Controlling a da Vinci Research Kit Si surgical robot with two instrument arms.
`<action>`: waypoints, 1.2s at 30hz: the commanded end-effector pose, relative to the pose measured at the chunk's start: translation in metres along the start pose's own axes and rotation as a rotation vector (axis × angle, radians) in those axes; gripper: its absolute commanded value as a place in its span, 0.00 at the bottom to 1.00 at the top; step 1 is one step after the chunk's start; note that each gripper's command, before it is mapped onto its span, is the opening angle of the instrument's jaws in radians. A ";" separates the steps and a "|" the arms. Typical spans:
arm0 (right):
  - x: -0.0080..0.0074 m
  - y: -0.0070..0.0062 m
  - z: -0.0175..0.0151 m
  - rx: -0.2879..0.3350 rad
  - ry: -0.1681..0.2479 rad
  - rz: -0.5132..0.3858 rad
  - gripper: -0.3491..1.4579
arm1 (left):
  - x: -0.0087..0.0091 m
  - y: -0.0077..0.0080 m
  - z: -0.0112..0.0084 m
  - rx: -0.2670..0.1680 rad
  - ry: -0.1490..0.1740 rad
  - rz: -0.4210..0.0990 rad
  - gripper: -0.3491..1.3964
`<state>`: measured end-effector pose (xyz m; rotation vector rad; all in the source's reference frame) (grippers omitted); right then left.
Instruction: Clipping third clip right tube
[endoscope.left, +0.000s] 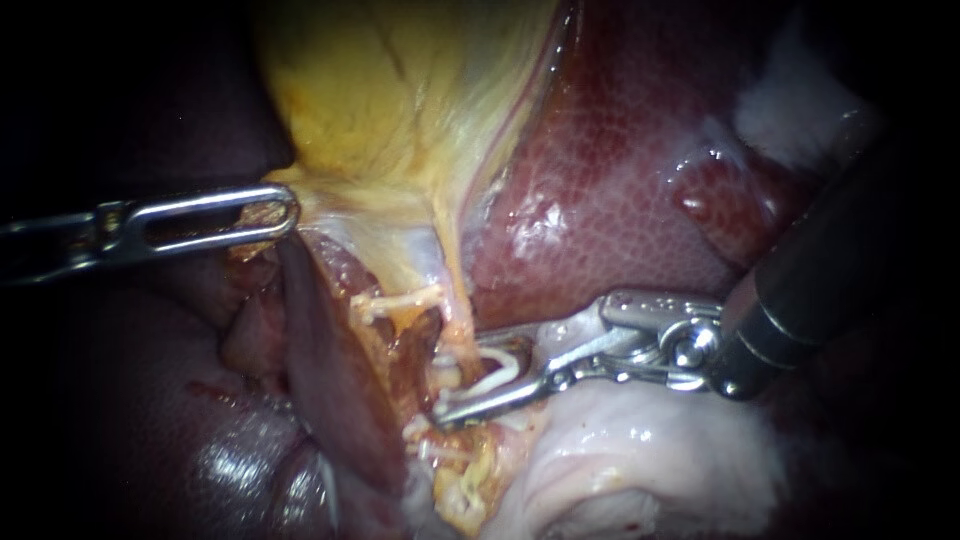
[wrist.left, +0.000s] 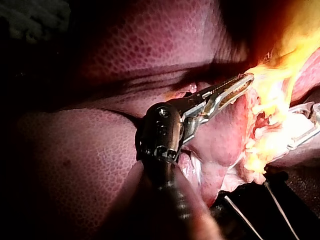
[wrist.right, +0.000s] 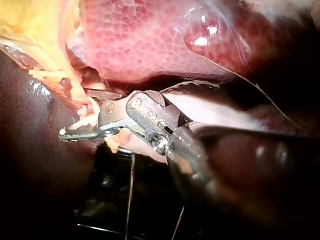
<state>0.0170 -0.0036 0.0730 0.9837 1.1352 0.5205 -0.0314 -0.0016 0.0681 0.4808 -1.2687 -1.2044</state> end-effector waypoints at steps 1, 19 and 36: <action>0.0000 0.0000 0.0001 0.002 0.007 0.005 0.52 | 0.0000 0.0000 0.0000 0.000 0.000 0.000 0.00; 0.0034 0.0006 -0.0009 0.036 0.097 0.043 0.50 | 0.0000 -0.0001 0.0001 0.000 0.000 0.000 0.00; 0.0017 0.0012 -0.0015 0.027 0.041 0.048 0.00 | 0.0000 -0.0001 0.0002 -0.001 -0.001 -0.001 0.00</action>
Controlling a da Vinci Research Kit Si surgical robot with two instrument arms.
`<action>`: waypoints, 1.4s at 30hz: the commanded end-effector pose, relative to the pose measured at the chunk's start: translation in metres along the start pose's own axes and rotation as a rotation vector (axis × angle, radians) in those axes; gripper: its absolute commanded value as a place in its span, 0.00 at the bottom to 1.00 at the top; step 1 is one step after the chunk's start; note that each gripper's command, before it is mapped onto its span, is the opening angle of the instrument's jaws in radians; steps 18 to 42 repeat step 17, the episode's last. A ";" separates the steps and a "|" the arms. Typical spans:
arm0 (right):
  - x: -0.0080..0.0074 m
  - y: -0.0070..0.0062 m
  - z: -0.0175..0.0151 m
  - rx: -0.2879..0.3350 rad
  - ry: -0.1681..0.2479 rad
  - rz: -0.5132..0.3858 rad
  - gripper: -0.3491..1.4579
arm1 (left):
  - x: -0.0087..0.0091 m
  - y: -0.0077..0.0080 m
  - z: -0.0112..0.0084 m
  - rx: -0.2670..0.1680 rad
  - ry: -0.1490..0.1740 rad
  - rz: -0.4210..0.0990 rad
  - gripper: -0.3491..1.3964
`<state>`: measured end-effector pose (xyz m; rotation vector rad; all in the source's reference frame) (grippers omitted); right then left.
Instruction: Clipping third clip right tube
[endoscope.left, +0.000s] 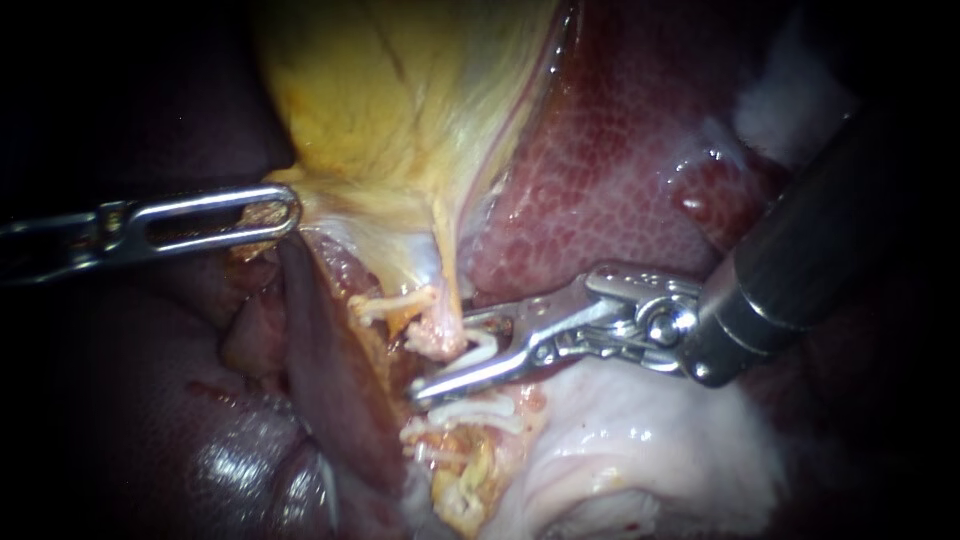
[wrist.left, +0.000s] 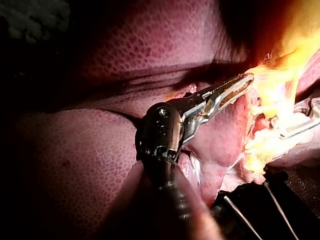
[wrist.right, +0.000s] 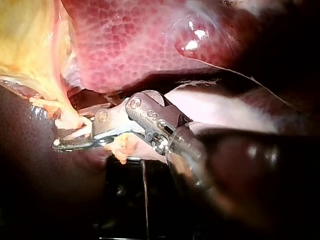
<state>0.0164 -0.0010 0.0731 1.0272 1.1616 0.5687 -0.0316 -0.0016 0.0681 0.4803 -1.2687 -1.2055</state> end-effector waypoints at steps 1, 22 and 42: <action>0.0000 0.0001 -0.0001 -0.001 -0.001 0.001 0.00 | 0.0000 0.0000 0.0000 0.000 0.000 0.000 0.00; -0.0002 0.0004 -0.0003 -0.010 -0.007 0.000 0.05 | -0.0001 -0.0002 0.0000 -0.001 0.000 0.000 0.00; -0.0002 0.0004 -0.0003 -0.010 -0.007 0.000 0.05 | -0.0001 -0.0002 0.0000 -0.001 0.000 0.000 0.00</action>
